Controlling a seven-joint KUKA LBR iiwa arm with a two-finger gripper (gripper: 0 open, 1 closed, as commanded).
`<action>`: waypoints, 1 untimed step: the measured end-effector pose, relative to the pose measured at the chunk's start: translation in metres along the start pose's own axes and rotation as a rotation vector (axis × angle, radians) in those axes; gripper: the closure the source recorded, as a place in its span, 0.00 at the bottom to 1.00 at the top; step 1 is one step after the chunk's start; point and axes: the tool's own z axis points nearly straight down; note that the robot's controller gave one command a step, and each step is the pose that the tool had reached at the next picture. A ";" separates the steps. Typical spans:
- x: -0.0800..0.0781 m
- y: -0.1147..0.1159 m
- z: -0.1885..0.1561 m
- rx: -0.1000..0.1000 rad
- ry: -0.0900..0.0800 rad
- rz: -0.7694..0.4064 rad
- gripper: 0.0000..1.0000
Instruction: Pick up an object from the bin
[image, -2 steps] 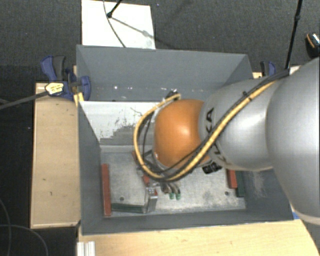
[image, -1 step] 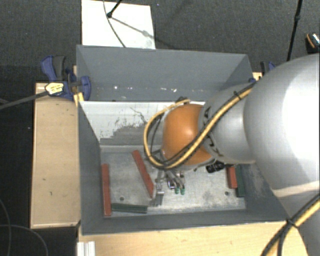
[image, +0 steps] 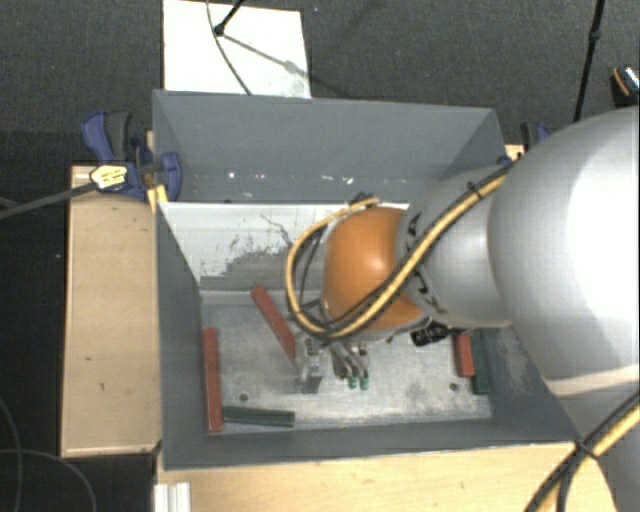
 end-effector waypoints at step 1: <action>-0.002 0.000 0.000 -0.002 -0.005 0.002 0.00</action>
Offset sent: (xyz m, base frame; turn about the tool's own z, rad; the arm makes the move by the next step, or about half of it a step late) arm 0.0000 0.0000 0.0000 0.0000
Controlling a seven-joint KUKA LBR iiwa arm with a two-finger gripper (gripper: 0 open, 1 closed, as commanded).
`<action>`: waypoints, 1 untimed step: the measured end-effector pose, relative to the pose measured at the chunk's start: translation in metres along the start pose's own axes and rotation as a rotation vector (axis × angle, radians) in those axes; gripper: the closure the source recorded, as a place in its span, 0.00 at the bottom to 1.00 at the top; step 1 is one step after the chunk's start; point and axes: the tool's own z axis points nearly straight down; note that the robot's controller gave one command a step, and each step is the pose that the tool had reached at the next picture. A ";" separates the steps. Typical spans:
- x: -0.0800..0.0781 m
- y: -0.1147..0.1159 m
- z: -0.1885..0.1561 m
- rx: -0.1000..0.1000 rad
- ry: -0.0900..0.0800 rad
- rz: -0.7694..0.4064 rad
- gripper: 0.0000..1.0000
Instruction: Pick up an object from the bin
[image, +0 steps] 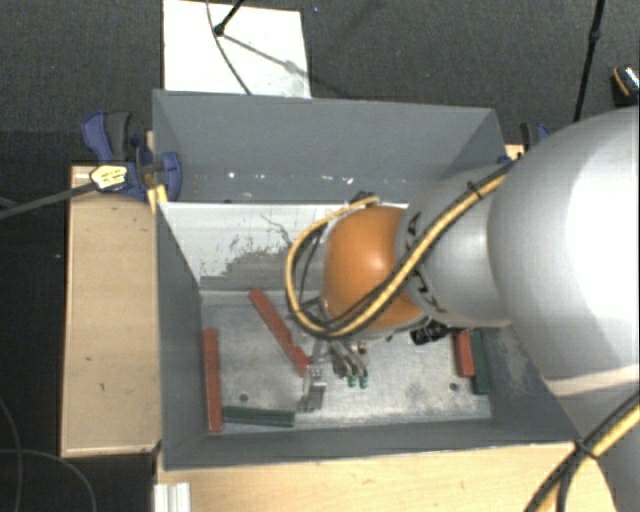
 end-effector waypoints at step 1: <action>-0.040 -0.010 0.004 -0.001 -0.006 0.133 0.00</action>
Offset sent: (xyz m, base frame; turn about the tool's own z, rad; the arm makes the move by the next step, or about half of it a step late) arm 0.0383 -0.0096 -0.0042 0.1340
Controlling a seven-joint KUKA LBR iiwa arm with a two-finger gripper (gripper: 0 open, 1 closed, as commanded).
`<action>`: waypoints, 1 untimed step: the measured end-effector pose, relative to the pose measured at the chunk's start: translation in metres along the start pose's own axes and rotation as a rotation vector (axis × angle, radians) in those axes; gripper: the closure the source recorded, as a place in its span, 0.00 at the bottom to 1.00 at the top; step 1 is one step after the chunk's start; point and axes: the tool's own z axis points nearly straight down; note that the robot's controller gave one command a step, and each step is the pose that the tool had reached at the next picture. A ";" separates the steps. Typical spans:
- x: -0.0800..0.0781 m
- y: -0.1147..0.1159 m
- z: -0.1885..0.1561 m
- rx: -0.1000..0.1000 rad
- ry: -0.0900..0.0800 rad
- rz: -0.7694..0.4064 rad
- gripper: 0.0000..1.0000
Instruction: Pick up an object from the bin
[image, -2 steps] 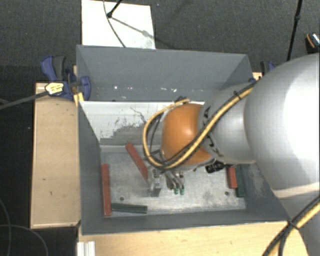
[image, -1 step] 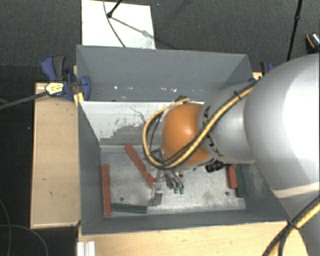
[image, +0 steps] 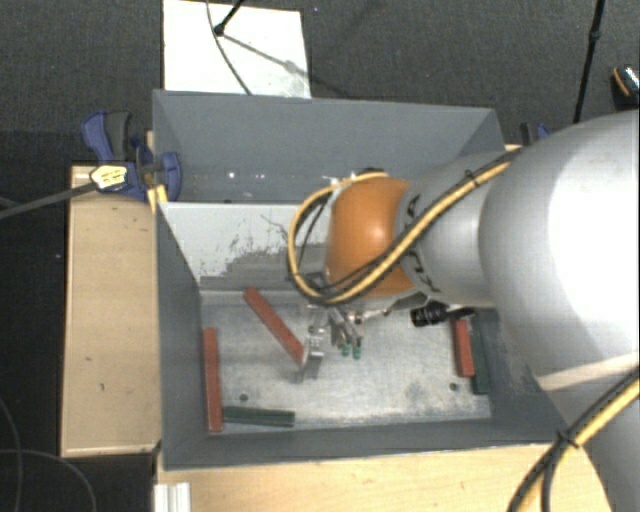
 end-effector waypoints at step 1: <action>0.000 0.000 0.000 0.000 0.000 -0.001 1.00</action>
Offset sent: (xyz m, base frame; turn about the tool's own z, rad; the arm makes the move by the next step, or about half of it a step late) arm 0.0000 0.0000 0.0000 0.0000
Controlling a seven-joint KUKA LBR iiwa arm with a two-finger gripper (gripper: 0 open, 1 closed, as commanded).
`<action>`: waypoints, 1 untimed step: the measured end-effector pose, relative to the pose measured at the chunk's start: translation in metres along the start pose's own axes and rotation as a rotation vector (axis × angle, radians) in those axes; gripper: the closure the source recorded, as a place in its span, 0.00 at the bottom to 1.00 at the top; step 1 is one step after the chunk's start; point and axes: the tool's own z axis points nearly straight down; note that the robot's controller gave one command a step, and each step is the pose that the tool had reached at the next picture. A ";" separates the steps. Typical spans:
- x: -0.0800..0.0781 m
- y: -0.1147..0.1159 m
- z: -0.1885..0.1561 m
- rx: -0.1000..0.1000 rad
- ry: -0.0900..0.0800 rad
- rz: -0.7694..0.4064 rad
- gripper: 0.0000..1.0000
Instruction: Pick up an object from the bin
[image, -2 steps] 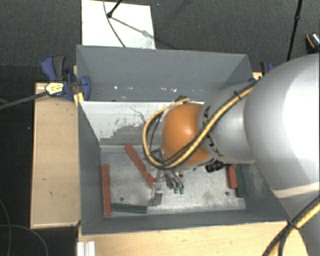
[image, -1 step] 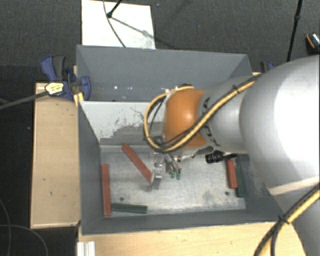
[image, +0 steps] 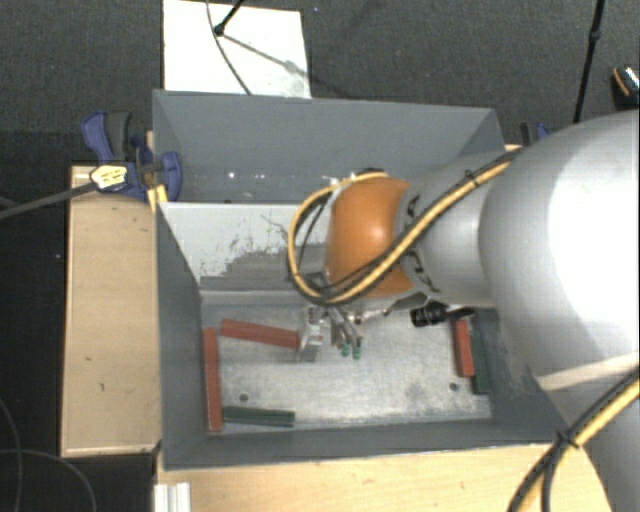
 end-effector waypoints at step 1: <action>0.010 0.008 -0.141 -0.002 -0.006 -0.062 1.00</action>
Offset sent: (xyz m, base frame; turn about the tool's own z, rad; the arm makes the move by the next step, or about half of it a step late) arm -0.0117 0.0084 0.1358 -0.0645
